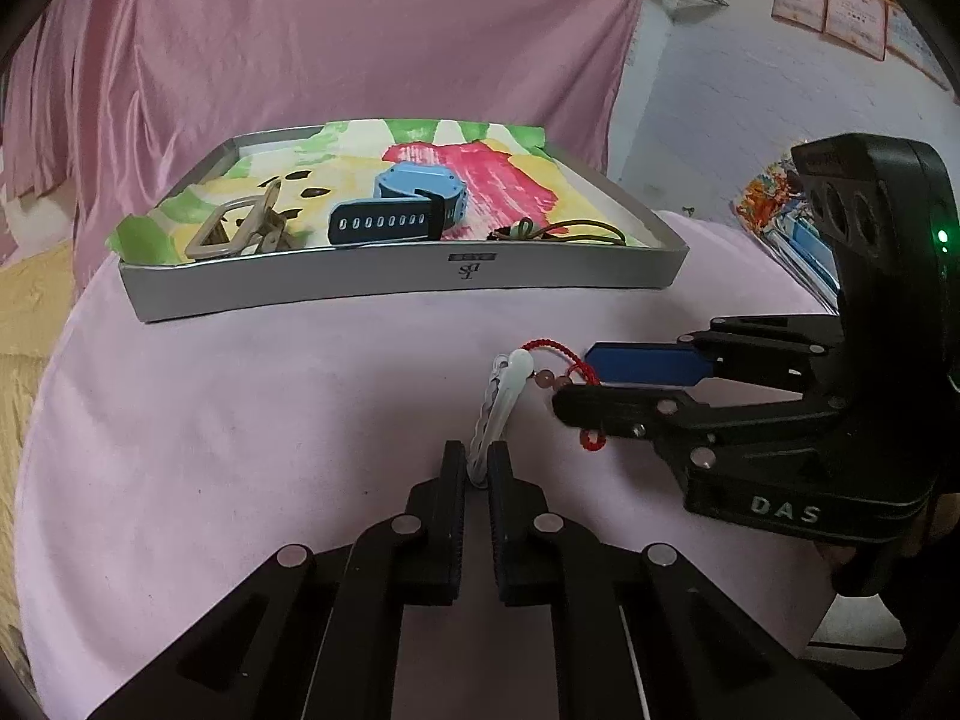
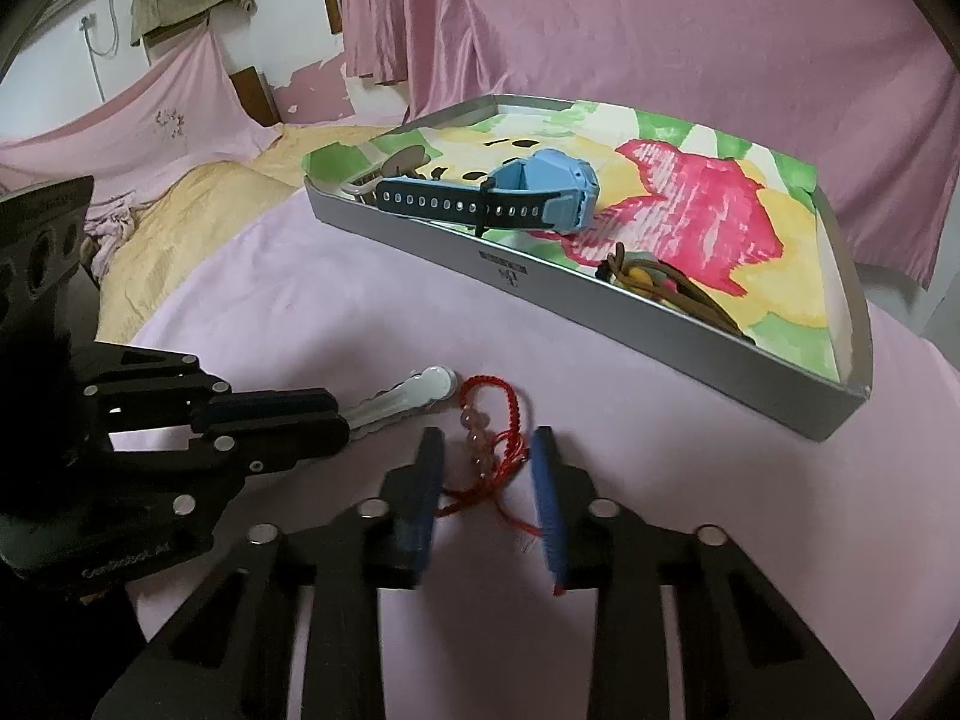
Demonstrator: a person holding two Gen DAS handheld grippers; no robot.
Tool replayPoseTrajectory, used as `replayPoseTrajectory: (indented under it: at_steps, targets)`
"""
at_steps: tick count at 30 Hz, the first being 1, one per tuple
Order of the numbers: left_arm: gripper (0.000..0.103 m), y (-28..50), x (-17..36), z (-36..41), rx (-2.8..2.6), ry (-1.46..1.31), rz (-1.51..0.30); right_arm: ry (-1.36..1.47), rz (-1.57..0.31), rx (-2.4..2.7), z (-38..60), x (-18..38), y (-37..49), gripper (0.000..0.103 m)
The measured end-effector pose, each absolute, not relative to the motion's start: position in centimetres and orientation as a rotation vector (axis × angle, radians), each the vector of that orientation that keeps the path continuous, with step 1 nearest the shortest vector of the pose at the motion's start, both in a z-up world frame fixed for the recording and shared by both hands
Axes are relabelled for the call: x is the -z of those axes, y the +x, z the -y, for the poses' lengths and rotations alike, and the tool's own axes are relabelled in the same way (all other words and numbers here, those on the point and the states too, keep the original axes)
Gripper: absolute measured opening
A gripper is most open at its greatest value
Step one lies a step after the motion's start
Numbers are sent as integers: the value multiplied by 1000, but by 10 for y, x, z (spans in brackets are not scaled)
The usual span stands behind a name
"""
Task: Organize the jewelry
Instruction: 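Grasp the red beaded string bracelet with the right tool while the left tool holds the clip, then carry the white clip and red bracelet over the tray with both tools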
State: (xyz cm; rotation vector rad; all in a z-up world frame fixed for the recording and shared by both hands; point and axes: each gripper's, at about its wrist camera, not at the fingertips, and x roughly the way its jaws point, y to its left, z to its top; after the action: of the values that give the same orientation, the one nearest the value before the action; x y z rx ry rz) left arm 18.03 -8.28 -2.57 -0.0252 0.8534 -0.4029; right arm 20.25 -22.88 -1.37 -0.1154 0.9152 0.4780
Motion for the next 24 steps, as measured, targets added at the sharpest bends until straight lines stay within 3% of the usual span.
replayPoseTrajectory:
  at_steps: [3, 24]
  targets:
    - [7, 180, 26, 83, 402, -28, -853, -118, -914, -479, 228, 14, 202, 9]
    - [2, 170, 11, 87, 442, -42, -762, 32, -775, -428, 265, -10, 190, 7]
